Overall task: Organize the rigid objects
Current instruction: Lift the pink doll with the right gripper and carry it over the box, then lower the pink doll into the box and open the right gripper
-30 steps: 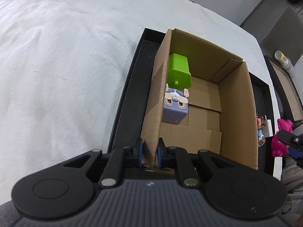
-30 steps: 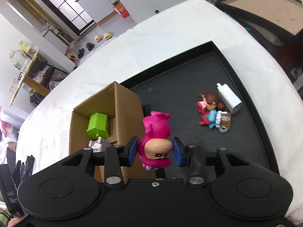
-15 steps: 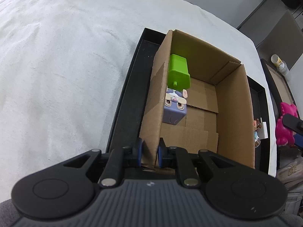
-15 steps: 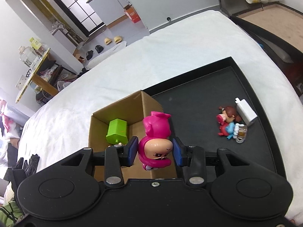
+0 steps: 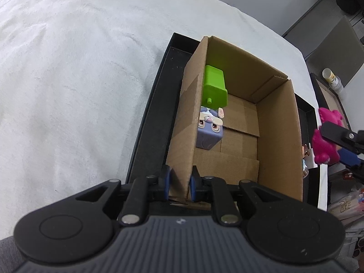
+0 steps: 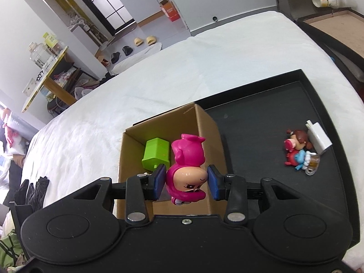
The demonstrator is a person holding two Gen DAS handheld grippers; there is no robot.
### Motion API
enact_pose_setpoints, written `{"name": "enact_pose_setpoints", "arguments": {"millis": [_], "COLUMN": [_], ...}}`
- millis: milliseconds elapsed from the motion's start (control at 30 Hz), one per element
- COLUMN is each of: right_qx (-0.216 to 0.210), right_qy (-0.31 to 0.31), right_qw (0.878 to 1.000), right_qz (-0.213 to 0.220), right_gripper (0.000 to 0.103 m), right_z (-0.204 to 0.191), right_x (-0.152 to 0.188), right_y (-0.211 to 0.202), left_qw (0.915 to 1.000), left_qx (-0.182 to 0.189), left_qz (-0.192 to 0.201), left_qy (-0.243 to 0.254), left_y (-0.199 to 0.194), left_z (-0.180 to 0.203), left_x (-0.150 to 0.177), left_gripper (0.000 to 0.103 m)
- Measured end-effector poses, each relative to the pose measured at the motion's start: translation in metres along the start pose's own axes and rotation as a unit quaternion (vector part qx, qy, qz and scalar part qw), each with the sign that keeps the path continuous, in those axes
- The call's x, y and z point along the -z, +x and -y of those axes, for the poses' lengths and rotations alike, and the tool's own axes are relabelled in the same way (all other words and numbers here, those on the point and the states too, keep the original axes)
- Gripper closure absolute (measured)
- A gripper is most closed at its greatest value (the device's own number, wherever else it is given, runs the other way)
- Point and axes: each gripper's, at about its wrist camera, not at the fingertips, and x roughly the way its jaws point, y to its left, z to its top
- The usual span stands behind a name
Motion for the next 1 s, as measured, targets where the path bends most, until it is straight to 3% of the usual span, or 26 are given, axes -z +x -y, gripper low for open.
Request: {"name": "enact_pose_setpoints", "arguments": {"millis": [533, 1000], "right_qx": [-0.022, 0.002], "right_qy": [-0.020, -0.031], "right_qw": [0.999, 0.998], "right_qz": [-0.022, -0.061], "right_gripper": [0.064, 0.061], "right_z": [-0.029, -0.038], "right_x": [0.000, 0.001], "right_y": [0.032, 0.070], "left_qw": [1.0000, 0.9999], "left_qx": [0.007, 0.008], "left_qz": [-0.004, -0.008], "left_qy": [-0.004, -0.004], "left_y": [0.000, 0.001], "left_z": [-0.004, -0.005], "left_x": [-0.002, -0.004], "left_gripper": [0.087, 0.086]}}
